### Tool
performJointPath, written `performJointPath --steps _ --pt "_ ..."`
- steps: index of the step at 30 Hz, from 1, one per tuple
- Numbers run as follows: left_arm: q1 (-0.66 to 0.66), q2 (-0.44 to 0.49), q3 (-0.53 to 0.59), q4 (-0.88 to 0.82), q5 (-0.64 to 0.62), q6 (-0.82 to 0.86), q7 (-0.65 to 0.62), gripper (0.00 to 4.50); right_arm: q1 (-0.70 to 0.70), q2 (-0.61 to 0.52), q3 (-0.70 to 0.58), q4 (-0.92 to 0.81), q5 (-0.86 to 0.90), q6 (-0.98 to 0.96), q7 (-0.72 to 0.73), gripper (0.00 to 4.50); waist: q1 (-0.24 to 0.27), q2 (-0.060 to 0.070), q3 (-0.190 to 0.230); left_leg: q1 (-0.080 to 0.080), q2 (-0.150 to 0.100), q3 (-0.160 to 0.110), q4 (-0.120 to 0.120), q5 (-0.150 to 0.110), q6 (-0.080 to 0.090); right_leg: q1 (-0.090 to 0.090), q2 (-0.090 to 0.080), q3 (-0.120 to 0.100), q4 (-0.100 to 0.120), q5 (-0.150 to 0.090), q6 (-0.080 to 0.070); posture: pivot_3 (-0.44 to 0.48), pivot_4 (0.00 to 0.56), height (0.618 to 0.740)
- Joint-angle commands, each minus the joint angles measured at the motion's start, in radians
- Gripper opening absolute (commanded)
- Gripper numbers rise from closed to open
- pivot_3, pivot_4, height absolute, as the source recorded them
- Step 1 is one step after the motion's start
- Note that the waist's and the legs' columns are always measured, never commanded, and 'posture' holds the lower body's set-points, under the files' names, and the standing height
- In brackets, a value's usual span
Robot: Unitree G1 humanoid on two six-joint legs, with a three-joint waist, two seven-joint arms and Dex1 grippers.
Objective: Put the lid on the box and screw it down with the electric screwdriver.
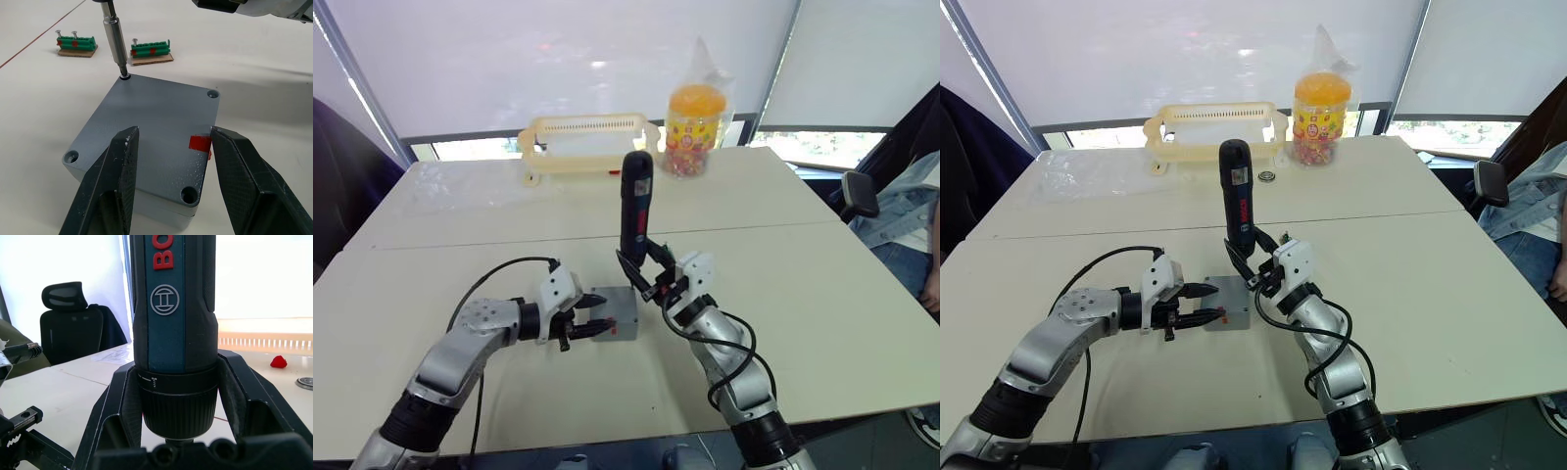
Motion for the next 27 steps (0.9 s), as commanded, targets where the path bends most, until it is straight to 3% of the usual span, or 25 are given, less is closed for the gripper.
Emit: performJointPath --steps 1,27 --pt "0.007 0.006 0.000 -0.005 0.013 0.002 0.002 2.32 0.085 -0.023 0.018 0.132 -0.019 0.131 0.012 1.78 0.000 0.000 0.000 0.000 0.000 0.000 0.000 0.000 0.000 0.000 0.000 0.000 0.000 0.000 0.000 0.000 0.150 0.740" --pt "0.009 -0.005 -0.001 0.009 0.021 -0.004 0.014 2.32 0.075 -0.058 0.055 0.074 -0.027 0.105 0.073 1.78 -0.001 0.001 0.000 -0.001 0.003 -0.002 -0.002 -0.002 -0.003 -0.001 0.000 -0.002 -0.004 -0.002 -0.002 0.000 0.150 0.740"
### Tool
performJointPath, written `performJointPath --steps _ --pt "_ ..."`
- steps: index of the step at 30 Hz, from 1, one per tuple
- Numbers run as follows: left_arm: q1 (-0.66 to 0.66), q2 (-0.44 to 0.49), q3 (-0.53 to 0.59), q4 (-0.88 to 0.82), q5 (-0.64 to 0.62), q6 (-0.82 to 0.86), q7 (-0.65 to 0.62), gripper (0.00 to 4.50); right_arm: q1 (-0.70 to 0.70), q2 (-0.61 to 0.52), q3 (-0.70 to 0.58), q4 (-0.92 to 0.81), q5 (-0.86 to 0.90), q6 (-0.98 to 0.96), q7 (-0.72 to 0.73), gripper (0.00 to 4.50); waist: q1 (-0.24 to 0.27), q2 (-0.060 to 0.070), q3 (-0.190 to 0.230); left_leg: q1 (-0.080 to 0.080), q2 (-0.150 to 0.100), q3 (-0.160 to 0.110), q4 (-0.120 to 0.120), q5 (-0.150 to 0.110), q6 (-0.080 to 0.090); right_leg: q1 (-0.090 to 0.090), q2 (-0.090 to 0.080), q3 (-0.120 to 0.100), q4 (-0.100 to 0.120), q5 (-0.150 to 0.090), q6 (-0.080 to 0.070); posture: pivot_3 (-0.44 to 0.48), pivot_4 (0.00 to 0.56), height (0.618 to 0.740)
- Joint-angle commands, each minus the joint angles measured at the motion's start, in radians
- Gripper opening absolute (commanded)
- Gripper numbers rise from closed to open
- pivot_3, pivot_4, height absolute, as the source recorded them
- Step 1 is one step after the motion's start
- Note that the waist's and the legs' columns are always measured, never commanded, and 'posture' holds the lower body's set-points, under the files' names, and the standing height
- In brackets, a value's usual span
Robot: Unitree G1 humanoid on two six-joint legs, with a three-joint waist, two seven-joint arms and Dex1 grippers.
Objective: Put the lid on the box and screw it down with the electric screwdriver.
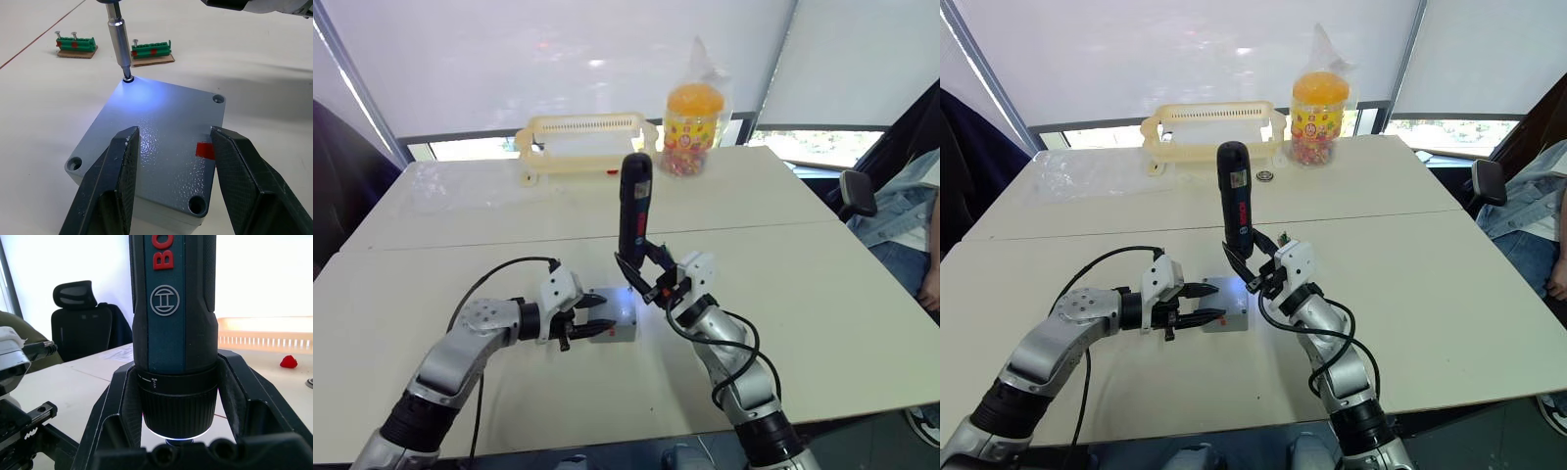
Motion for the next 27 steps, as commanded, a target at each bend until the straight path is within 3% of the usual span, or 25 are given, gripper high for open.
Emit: performJointPath --steps 1,14,27 --pt "0.008 -0.003 -0.001 0.010 0.015 0.000 0.007 2.32 0.075 -0.031 0.045 0.083 -0.041 0.106 0.022 1.78 0.000 0.000 0.000 0.000 0.000 0.000 0.000 0.000 0.000 0.000 0.000 0.000 0.000 0.000 0.000 0.000 0.150 0.740" --pt "0.010 -0.018 -0.007 0.021 0.022 -0.011 0.015 2.32 0.082 -0.044 0.034 0.019 -0.026 0.140 0.029 1.78 0.003 0.000 0.000 -0.001 0.001 -0.003 -0.011 0.000 0.000 0.000 0.004 -0.003 -0.011 0.000 0.000 0.000 0.150 0.740" --pt "0.012 -0.013 -0.004 0.014 0.018 -0.002 0.021 2.32 0.075 -0.030 0.035 0.135 -0.058 0.074 0.005 1.78 0.002 0.000 0.000 0.000 0.001 -0.003 -0.012 0.000 0.000 0.001 0.004 -0.004 -0.012 0.000 0.000 0.000 0.150 0.740"
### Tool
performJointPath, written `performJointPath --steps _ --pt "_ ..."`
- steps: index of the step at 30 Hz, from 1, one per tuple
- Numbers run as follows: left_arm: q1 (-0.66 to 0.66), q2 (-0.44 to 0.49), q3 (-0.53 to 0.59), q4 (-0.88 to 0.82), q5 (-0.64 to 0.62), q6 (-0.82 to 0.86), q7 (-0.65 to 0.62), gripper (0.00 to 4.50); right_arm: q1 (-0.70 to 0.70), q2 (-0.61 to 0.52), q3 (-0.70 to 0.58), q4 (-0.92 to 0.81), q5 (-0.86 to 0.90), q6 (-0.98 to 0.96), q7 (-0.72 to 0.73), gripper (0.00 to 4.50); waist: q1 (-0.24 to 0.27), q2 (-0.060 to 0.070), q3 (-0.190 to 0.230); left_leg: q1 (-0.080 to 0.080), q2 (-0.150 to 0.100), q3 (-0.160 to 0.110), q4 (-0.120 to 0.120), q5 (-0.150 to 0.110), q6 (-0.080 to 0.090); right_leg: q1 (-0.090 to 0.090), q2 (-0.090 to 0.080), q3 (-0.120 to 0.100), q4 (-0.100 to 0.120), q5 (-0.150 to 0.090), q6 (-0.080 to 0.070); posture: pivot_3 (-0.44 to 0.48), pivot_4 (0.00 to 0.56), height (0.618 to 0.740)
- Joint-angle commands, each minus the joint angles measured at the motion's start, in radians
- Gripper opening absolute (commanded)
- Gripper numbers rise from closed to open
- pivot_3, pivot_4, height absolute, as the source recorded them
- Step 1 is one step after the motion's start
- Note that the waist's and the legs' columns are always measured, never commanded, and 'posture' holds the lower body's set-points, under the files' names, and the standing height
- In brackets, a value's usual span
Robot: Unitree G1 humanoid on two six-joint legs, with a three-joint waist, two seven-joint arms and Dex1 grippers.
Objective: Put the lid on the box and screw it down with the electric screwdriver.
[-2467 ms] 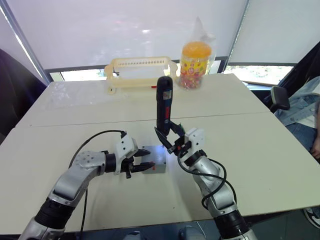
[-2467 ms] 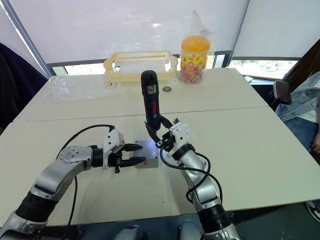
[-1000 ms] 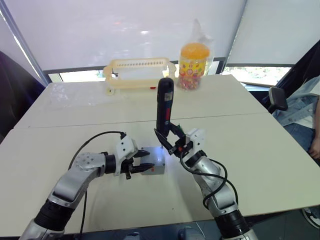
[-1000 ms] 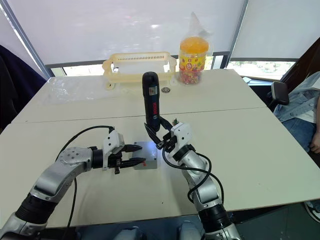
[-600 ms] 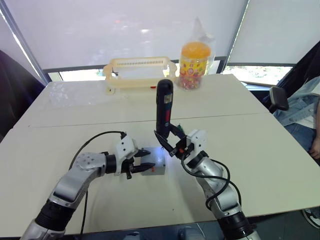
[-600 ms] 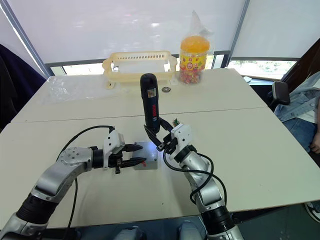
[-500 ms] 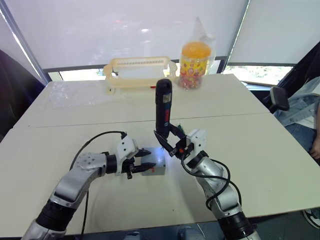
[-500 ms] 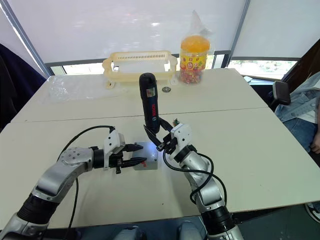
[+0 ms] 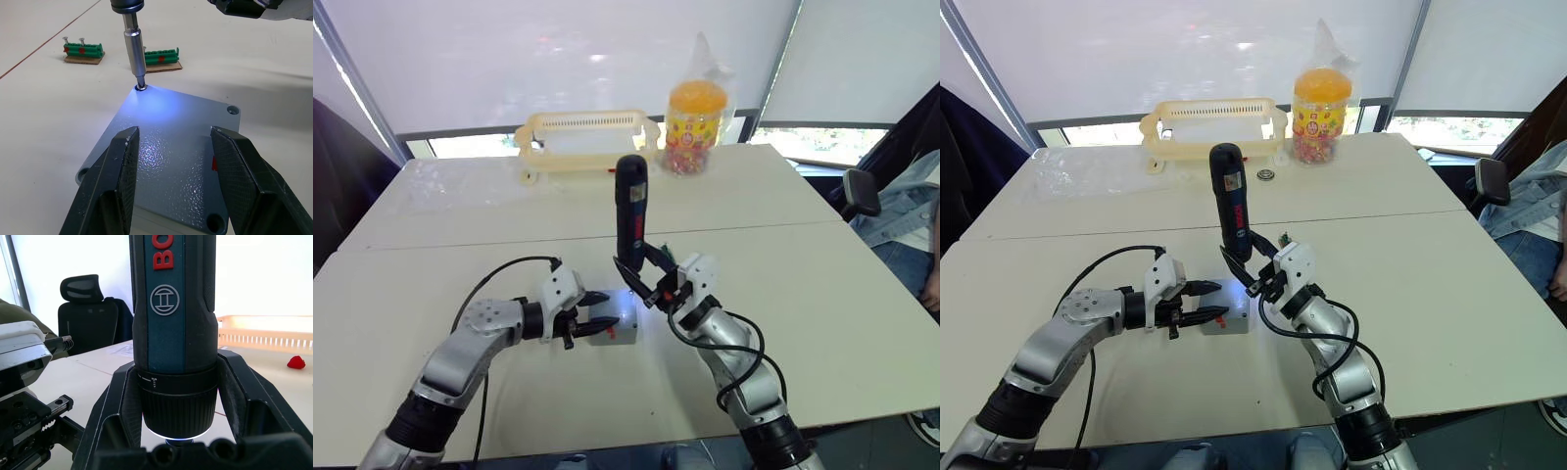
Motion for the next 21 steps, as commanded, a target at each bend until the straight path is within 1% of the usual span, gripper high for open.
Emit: performJointPath --steps 1,12,21 --pt "0.012 0.012 -0.003 0.007 0.018 0.015 0.001 2.32 0.059 -0.012 0.023 0.173 -0.050 0.063 -0.005 1.78 0.000 0.000 0.000 0.000 0.000 0.000 0.000 0.000 0.000 0.000 0.000 0.000 0.000 0.000 0.000 0.000 0.150 0.740" --pt "0.013 0.016 -0.003 0.004 0.016 0.017 -0.002 2.32 0.047 0.011 0.023 0.214 -0.052 0.039 -0.019 1.78 -0.001 0.000 -0.001 0.001 0.000 0.000 0.000 0.000 0.000 0.001 0.000 0.000 0.000 0.000 0.000 0.000 0.150 0.740" --pt "0.018 0.022 0.002 -0.004 0.015 0.022 -0.001 2.32 0.061 -0.004 0.017 0.248 -0.060 0.012 -0.021 1.78 0.000 0.001 -0.004 0.001 0.000 0.000 0.000 0.000 0.000 0.001 0.000 0.000 0.000 0.000 0.000 0.000 0.150 0.740"
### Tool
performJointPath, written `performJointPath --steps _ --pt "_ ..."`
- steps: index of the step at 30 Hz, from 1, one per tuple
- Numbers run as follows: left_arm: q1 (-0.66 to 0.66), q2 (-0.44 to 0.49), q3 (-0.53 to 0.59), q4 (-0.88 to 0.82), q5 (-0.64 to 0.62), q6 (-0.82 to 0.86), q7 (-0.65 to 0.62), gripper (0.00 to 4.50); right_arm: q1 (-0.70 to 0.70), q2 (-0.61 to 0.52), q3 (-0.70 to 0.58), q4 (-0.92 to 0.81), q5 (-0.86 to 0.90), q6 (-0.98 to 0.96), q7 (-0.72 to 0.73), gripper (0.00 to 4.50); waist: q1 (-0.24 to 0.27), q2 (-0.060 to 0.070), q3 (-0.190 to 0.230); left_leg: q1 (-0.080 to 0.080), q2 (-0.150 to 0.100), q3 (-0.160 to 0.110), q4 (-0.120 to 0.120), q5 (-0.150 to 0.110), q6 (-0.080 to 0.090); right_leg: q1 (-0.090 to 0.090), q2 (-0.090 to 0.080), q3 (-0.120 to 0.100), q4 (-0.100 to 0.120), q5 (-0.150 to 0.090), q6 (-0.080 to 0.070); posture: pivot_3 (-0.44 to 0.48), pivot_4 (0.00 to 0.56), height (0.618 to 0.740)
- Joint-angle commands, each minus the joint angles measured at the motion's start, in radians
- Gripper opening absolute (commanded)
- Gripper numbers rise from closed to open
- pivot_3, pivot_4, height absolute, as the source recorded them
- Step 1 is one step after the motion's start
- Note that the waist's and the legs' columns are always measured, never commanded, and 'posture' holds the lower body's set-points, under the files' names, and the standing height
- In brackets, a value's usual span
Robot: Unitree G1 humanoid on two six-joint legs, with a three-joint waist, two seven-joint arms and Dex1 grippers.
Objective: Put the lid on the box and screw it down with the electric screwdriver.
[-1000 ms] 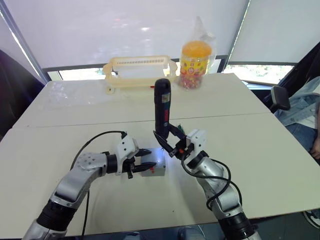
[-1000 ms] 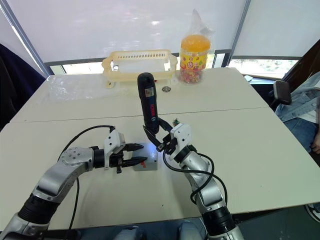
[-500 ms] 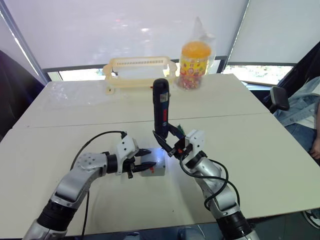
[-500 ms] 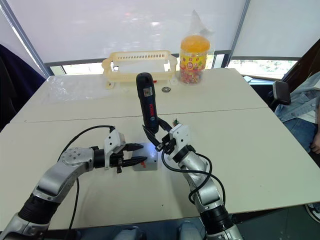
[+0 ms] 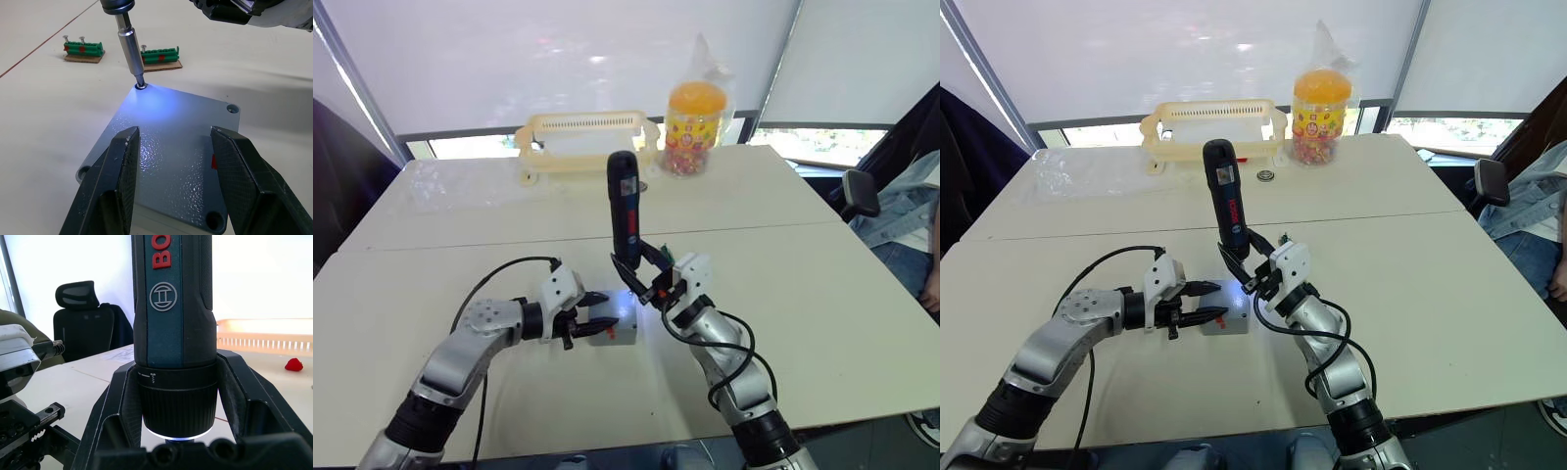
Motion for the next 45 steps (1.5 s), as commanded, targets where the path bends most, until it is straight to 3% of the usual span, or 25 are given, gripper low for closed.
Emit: performJointPath --steps 1,18,28,45 --pt "0.015 0.020 0.003 -0.002 0.015 0.016 -0.001 2.32 0.084 -0.034 0.011 0.173 -0.057 0.071 -0.003 1.78 0.000 0.000 0.000 0.000 0.000 0.000 0.000 0.000 0.000 0.000 0.000 0.000 0.000 0.000 0.000 0.000 0.150 0.740" --pt "0.005 0.021 0.003 0.012 0.022 0.010 -0.007 2.32 0.109 -0.038 -0.009 0.139 -0.041 0.067 -0.015 1.78 0.003 0.002 -0.007 0.000 0.000 -0.001 0.000 0.000 0.000 0.001 0.000 0.000 -0.001 0.000 0.000 0.000 0.150 0.740" --pt "-0.043 -0.002 -0.036 0.083 0.064 -0.042 -0.015 2.32 0.094 -0.012 -0.040 -0.082 0.023 0.156 -0.063 1.78 0.005 0.008 -0.002 -0.006 -0.001 -0.004 0.001 0.000 0.000 -0.003 0.000 -0.003 -0.001 0.000 0.000 0.000 0.150 0.740" --pt "-0.063 -0.033 -0.054 0.110 0.074 -0.055 -0.044 2.32 0.055 0.040 -0.005 -0.018 -0.009 0.130 -0.079 1.78 0.001 0.009 -0.001 -0.006 -0.001 -0.004 -0.001 0.000 0.000 -0.004 0.000 -0.004 -0.001 0.000 0.000 0.000 0.150 0.740"
